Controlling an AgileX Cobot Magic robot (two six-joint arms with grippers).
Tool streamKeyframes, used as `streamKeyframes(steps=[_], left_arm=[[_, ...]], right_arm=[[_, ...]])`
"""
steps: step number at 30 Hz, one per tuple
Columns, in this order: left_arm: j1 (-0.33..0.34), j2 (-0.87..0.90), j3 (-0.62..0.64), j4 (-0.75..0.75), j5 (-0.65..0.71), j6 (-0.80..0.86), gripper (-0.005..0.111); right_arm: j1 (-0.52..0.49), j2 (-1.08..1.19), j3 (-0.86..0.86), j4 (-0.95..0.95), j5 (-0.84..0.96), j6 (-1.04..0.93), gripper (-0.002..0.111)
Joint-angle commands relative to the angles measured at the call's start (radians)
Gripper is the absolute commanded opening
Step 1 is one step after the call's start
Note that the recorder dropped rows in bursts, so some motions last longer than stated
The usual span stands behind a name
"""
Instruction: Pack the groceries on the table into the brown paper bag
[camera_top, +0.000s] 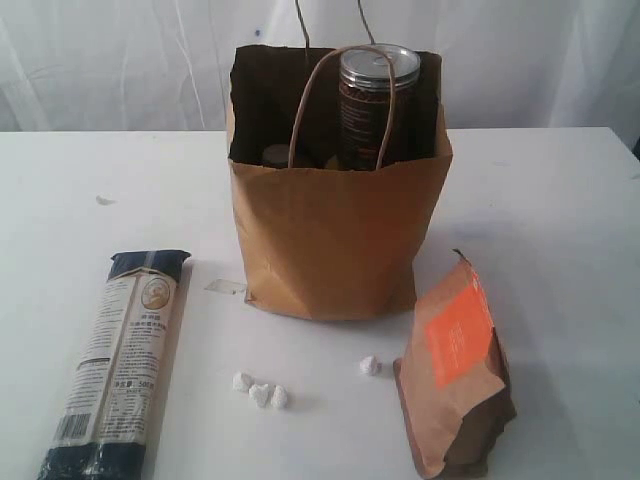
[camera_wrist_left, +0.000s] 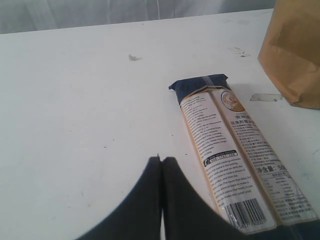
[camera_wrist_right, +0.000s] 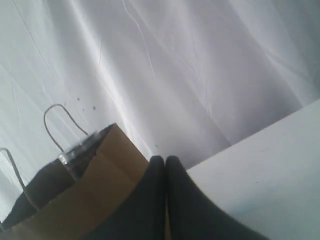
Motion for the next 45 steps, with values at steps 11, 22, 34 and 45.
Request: streamKeyframes(steps=[11,22,34,45], left_arm=[[0.001,-0.005,0.003,-0.010,0.001,0.002,0.000],[0.001,-0.005,0.003,-0.010,0.001,0.002,0.000],[0.001,-0.005,0.003,-0.010,0.001,0.002,0.000],[0.001,-0.005,0.003,-0.010,0.001,0.002,0.000]], right_arm=[[0.019,-0.005,-0.128,-0.117,0.230,0.002,0.000],[0.091,0.256,-0.658,0.102,0.887,-0.706,0.000],[0.219,0.820,-0.940,0.153,1.050,-1.048,0.039],[0.428,1.152,-0.966,0.015,1.014,-1.036,0.062]])
